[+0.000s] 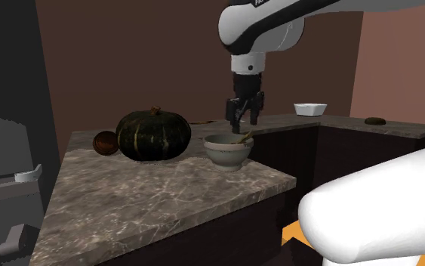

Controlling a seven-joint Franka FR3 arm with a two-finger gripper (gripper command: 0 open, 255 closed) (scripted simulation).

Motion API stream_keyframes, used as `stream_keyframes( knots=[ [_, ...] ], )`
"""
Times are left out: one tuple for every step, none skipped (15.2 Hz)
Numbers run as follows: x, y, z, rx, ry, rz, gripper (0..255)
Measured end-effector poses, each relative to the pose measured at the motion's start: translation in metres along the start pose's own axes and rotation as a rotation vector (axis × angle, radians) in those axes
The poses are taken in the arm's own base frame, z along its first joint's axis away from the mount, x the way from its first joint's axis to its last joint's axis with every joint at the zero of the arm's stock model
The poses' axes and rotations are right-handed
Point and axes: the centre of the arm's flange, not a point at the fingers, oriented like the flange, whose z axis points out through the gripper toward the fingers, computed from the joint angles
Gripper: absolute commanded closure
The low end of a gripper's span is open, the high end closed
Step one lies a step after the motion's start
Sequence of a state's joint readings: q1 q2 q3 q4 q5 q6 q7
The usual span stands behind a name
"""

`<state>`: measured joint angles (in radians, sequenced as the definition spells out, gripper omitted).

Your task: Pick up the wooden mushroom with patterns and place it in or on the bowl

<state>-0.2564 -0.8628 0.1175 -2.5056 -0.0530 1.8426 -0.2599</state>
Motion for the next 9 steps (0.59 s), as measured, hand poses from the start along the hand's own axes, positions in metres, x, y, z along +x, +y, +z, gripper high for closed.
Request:
stream_keyframes(
  knots=[
    [0.013, -0.03, 0.0, -0.136, -0.124, 0.081, 0],
    [0.022, -0.057, 0.007, -0.268, -0.235, 0.161, 0],
    [0.027, -0.069, 0.012, -0.342, -0.292, 0.21, 0],
    [0.028, -0.073, 0.017, -0.382, -0.318, 0.235, 0],
    [0.028, -0.075, 0.023, -0.402, -0.331, 0.248, 0],
    [0.027, -0.074, 0.027, -0.413, -0.337, 0.255, 0],
    [0.024, -0.074, 0.032, -0.418, -0.34, 0.259, 0],
    [0.023, -0.072, 0.036, -0.421, -0.342, 0.26, 0],
    [0.021, -0.07, 0.041, -0.422, -0.343, 0.261, 0]
  ],
)
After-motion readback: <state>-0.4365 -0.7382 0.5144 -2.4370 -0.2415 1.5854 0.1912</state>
